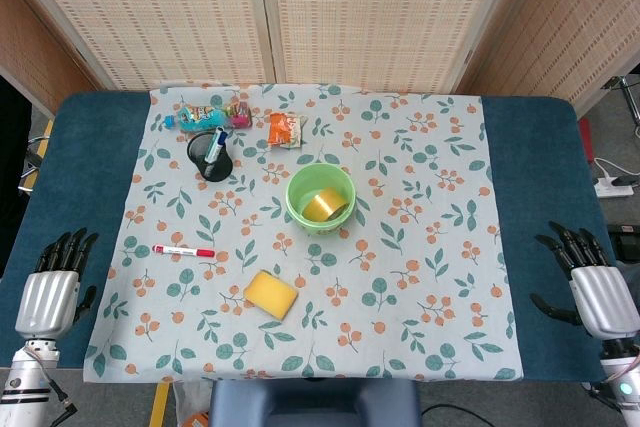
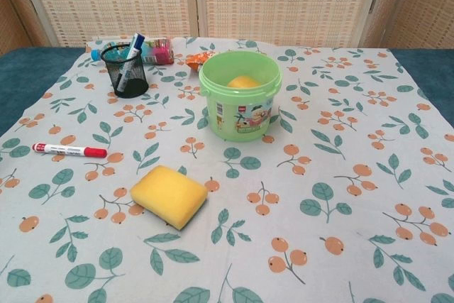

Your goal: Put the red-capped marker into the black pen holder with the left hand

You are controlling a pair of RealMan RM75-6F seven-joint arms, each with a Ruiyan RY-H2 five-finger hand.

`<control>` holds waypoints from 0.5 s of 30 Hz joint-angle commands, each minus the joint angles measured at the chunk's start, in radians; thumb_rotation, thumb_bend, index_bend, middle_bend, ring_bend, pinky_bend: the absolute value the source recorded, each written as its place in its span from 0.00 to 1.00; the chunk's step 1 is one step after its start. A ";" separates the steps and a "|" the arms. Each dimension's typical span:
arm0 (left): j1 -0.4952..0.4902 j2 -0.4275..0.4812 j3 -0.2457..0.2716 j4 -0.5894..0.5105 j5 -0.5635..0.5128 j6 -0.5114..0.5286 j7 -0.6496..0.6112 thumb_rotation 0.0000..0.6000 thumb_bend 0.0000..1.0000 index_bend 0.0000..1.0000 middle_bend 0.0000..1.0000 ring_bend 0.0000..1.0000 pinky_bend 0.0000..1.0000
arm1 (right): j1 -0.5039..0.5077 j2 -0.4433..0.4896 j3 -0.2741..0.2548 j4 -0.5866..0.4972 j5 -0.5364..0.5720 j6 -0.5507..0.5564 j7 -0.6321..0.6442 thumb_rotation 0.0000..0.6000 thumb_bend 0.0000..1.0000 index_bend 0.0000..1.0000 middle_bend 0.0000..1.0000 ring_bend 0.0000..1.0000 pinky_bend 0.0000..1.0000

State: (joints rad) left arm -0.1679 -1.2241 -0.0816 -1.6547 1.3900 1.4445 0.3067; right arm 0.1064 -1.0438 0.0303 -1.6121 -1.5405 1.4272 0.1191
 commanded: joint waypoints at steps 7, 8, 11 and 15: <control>0.004 0.004 0.002 -0.009 0.013 0.013 0.000 1.00 0.34 0.10 0.02 0.00 0.12 | -0.002 0.001 -0.003 -0.005 -0.010 0.007 -0.001 1.00 0.13 0.18 0.03 0.08 0.00; 0.004 0.005 0.002 -0.010 0.014 0.013 0.000 1.00 0.33 0.10 0.02 0.00 0.12 | -0.003 0.002 -0.003 -0.004 -0.010 0.009 0.000 1.00 0.13 0.18 0.03 0.08 0.00; 0.003 0.006 0.003 -0.012 0.010 0.007 0.001 1.00 0.34 0.10 0.02 0.00 0.12 | -0.004 0.003 -0.002 -0.004 -0.009 0.011 0.002 1.00 0.13 0.18 0.03 0.08 0.00; 0.003 0.005 0.002 -0.009 0.009 0.005 -0.001 1.00 0.34 0.10 0.02 0.00 0.12 | -0.003 0.005 -0.004 -0.005 -0.005 0.003 0.001 1.00 0.13 0.18 0.03 0.08 0.00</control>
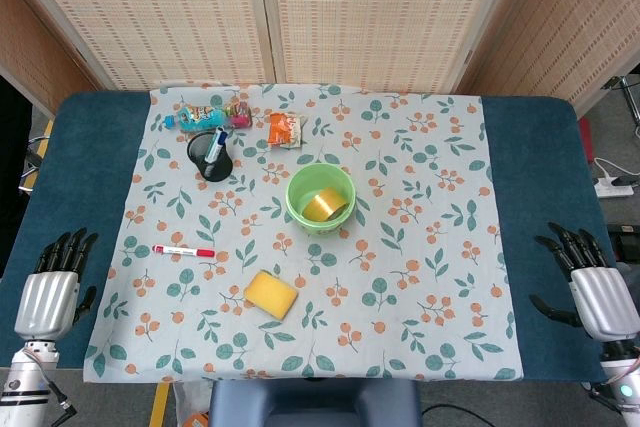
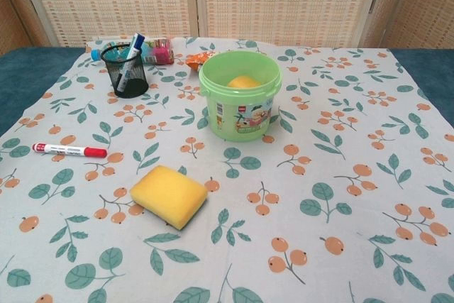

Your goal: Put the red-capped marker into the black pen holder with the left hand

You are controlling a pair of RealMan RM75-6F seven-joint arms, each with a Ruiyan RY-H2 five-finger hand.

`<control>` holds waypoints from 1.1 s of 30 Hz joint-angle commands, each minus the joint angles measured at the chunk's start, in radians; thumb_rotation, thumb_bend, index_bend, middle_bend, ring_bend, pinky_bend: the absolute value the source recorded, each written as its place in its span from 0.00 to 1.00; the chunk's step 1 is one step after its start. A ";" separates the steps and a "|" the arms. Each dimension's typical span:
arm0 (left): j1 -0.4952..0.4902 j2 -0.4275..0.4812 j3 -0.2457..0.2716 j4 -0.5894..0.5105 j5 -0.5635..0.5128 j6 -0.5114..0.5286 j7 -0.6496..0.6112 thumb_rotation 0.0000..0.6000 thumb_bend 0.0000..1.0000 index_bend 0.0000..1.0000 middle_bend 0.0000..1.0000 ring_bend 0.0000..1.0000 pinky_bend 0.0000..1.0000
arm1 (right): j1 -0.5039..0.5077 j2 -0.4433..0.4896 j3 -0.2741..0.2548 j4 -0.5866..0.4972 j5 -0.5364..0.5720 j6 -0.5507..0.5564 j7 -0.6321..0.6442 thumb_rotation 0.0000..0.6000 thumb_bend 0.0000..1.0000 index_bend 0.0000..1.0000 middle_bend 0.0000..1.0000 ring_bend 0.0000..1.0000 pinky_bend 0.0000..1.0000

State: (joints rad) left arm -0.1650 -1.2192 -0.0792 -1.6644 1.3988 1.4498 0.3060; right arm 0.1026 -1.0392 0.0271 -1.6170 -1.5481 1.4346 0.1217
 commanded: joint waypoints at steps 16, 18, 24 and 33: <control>-0.091 -0.072 -0.008 -0.089 0.053 -0.093 0.093 1.00 0.34 0.13 0.04 0.00 0.12 | -0.005 0.013 -0.005 -0.012 -0.013 0.009 0.019 1.00 0.13 0.18 0.03 0.08 0.00; -0.121 -0.106 -0.020 -0.100 0.046 -0.124 0.123 1.00 0.34 0.12 0.04 0.00 0.12 | -0.007 0.017 -0.005 -0.010 -0.012 0.012 0.032 1.00 0.13 0.18 0.04 0.08 0.00; -0.206 -0.245 -0.061 -0.060 -0.033 -0.222 0.159 1.00 0.34 0.12 0.05 0.00 0.12 | -0.009 0.026 -0.003 0.005 -0.012 0.017 0.076 1.00 0.13 0.19 0.04 0.08 0.00; -0.290 -0.403 -0.107 0.100 -0.148 -0.288 0.227 1.00 0.34 0.20 0.19 0.01 0.14 | -0.011 0.030 -0.003 0.015 -0.021 0.026 0.108 1.00 0.13 0.21 0.04 0.08 0.00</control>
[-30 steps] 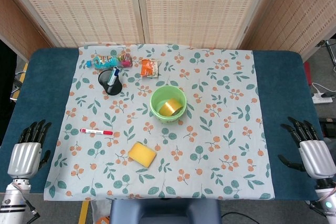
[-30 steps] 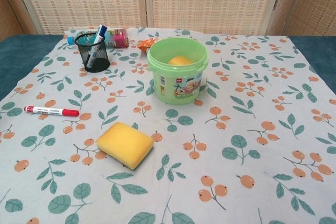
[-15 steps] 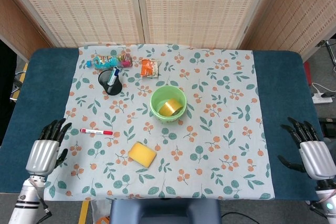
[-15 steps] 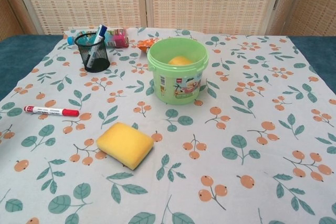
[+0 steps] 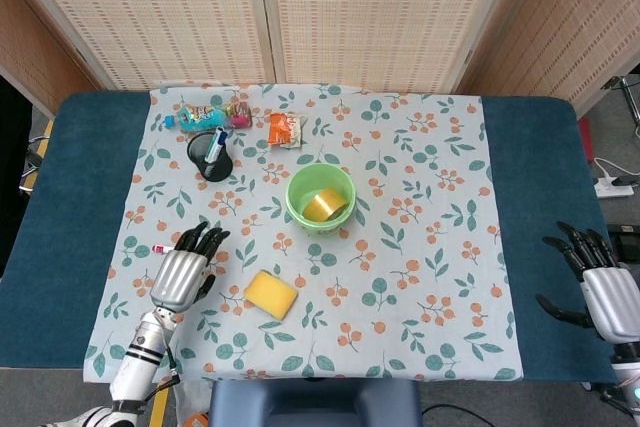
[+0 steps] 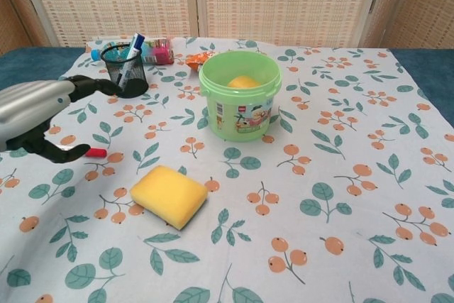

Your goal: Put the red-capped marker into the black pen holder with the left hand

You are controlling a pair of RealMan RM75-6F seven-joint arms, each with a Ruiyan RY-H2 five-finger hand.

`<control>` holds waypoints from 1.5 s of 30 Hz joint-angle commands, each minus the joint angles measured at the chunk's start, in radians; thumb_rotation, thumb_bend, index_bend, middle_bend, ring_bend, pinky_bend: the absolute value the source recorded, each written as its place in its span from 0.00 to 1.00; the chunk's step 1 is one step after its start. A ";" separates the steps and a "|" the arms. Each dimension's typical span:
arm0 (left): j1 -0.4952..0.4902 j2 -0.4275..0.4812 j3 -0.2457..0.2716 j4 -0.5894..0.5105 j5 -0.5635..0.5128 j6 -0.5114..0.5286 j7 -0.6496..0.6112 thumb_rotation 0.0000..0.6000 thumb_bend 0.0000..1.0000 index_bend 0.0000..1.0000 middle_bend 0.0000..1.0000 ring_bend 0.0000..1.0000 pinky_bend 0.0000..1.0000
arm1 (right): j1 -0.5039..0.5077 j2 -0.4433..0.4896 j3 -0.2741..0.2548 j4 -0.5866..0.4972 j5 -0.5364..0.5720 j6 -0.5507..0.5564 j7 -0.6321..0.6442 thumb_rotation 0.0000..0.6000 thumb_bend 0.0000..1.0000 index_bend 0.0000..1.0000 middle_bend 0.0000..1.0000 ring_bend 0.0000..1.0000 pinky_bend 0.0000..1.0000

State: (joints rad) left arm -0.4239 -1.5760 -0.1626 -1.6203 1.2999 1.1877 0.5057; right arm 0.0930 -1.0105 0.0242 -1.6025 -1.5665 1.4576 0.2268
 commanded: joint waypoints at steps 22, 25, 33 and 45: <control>-0.063 -0.073 -0.023 0.269 -0.175 -0.035 0.038 1.00 0.34 0.31 0.35 0.10 0.17 | 0.002 -0.005 0.004 -0.002 0.008 -0.006 -0.016 1.00 0.13 0.21 0.04 0.08 0.00; -0.061 -0.079 -0.017 0.278 -0.176 -0.028 0.033 1.00 0.34 0.31 0.35 0.10 0.17 | 0.002 -0.007 0.004 -0.002 0.010 -0.006 -0.019 1.00 0.13 0.21 0.04 0.08 0.00; -0.069 -0.119 -0.009 0.336 -0.182 -0.037 0.016 1.00 0.34 0.35 0.35 0.11 0.17 | 0.000 -0.006 0.007 -0.002 0.012 -0.002 -0.015 1.00 0.13 0.21 0.04 0.08 0.00; -0.094 -0.154 -0.011 0.399 -0.178 -0.055 0.008 1.00 0.34 0.43 0.43 0.15 0.18 | 0.002 -0.005 0.011 0.006 0.026 -0.011 -0.006 1.00 0.13 0.21 0.04 0.08 0.00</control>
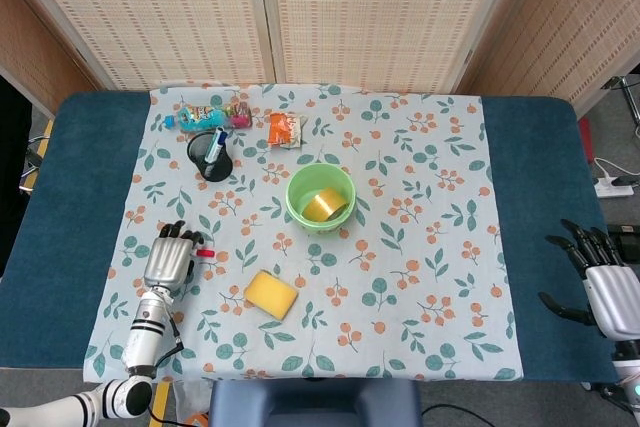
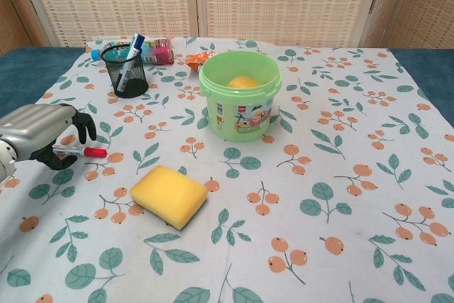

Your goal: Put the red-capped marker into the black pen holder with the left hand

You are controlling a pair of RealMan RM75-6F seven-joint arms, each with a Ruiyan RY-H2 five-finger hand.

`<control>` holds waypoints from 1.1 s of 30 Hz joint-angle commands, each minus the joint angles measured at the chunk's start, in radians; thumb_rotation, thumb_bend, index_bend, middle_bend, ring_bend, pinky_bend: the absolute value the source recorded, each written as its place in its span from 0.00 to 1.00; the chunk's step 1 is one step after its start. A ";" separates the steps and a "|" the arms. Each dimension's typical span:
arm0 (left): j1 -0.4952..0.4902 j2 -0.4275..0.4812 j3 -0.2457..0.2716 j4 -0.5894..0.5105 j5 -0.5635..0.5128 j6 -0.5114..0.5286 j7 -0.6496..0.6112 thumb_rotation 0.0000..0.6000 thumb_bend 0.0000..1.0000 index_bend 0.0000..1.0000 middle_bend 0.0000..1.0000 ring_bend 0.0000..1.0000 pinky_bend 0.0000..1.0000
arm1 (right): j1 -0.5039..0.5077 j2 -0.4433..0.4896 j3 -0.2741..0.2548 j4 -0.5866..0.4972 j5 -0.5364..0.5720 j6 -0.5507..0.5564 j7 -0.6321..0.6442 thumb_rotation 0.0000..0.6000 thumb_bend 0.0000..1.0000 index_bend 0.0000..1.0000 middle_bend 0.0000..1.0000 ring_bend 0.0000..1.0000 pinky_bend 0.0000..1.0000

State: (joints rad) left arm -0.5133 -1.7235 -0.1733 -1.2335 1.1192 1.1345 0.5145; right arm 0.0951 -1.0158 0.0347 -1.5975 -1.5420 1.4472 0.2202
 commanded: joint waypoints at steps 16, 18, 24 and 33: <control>-0.014 -0.040 0.006 0.089 0.003 -0.017 -0.019 1.00 0.34 0.44 0.43 0.18 0.20 | 0.003 0.001 0.005 0.003 0.018 -0.015 0.001 1.00 0.13 0.21 0.04 0.08 0.00; -0.015 -0.041 0.007 0.094 0.008 -0.014 -0.024 1.00 0.34 0.44 0.43 0.18 0.20 | 0.003 0.001 0.006 0.003 0.019 -0.015 0.001 1.00 0.13 0.21 0.05 0.08 0.00; -0.017 -0.044 0.005 0.104 0.018 -0.002 -0.021 1.00 0.34 0.48 0.49 0.20 0.21 | 0.004 -0.001 0.007 0.005 0.022 -0.019 0.001 1.00 0.13 0.21 0.05 0.08 0.00; -0.012 -0.045 0.005 0.111 0.015 0.002 -0.013 1.00 0.34 0.52 0.52 0.21 0.22 | 0.001 0.002 0.008 0.003 0.020 -0.014 0.006 1.00 0.13 0.21 0.05 0.08 0.00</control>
State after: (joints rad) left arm -0.5260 -1.7687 -0.1684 -1.1221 1.1345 1.1364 0.5020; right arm 0.0965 -1.0136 0.0423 -1.5941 -1.5220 1.4330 0.2258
